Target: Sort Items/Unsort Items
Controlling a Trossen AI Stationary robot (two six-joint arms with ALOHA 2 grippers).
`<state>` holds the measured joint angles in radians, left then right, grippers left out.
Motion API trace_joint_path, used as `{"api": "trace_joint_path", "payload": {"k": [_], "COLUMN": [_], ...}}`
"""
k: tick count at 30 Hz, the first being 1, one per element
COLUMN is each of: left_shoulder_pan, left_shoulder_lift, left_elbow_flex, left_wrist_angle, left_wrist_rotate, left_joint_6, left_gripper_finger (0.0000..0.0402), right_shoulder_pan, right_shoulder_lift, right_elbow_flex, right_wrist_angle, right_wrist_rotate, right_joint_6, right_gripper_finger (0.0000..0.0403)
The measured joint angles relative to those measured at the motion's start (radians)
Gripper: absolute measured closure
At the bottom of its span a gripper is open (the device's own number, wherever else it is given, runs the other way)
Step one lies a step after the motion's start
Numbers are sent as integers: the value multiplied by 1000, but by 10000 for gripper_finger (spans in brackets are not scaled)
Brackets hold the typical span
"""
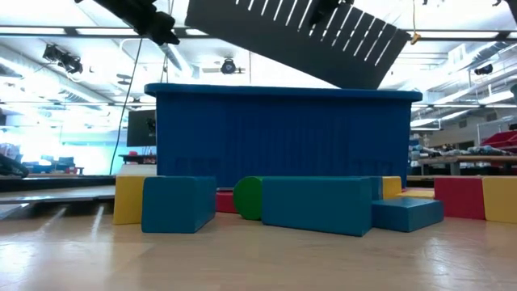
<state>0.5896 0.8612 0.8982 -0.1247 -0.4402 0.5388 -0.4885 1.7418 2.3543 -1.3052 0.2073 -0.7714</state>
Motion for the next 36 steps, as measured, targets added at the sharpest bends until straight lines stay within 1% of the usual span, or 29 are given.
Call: {"api": "trace_joint_path", "payload": {"k": [5, 14, 20, 27, 32, 36], "left_shoulder_pan": [0, 0, 0, 0, 0, 0], "left_shoulder_lift": [0, -21, -55, -97, -106, -105], "left_elbow_flex": [0, 0, 0, 0, 0, 0], "left_wrist_angle": [-2, 1, 4, 7, 0, -3], "left_wrist_rotate": [4, 41, 43, 45, 45, 45], "left_joint_6": [3, 5, 5, 3, -10, -20], "left_gripper_finger": [283, 283, 283, 283, 283, 283], "right_shoulder_pan": [-1, -16, -26, -14, 3, 3], "right_shoulder_lift": [5, 6, 7, 6, 6, 6], "right_elbow_flex": [0, 0, -19, -19, -18, -18], "right_wrist_angle": [-27, -65, -77, -69, -65, -64], "right_wrist_rotate": [-45, -55, -81, -69, -35, -32], "right_joint_6": [16, 58, 63, 56, 54, 54], "right_gripper_finger": [403, 403, 403, 403, 403, 403]}}
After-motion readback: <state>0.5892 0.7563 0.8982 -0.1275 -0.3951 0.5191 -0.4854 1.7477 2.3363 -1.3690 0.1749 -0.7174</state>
